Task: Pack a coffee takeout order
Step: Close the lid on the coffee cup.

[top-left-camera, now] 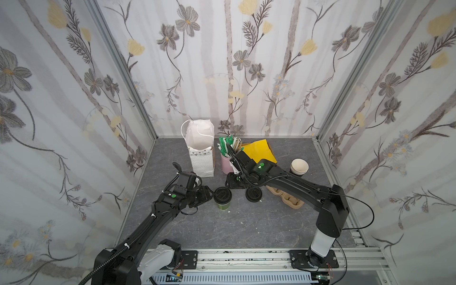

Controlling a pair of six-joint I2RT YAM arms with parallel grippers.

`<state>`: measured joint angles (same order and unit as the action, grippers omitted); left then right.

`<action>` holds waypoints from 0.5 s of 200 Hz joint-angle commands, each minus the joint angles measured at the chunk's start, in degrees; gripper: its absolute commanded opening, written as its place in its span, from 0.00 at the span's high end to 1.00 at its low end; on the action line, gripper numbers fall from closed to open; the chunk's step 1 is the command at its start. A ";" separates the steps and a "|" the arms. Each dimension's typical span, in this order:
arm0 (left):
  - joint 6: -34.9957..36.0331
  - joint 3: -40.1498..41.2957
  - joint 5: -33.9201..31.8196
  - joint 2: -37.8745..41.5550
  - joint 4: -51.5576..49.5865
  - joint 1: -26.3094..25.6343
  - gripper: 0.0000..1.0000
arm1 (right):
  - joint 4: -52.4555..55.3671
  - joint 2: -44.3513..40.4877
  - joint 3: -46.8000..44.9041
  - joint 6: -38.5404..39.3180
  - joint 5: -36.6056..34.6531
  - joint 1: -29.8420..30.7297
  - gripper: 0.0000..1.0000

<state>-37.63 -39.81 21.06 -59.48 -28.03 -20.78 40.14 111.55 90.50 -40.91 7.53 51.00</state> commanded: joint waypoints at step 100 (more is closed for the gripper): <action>-0.10 2.37 2.41 -0.17 1.22 0.03 0.41 | -3.14 3.10 -0.16 0.25 5.61 0.26 0.53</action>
<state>-37.89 -37.80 22.72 -59.31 -27.64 -20.78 39.66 113.93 89.80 -40.88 11.77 50.98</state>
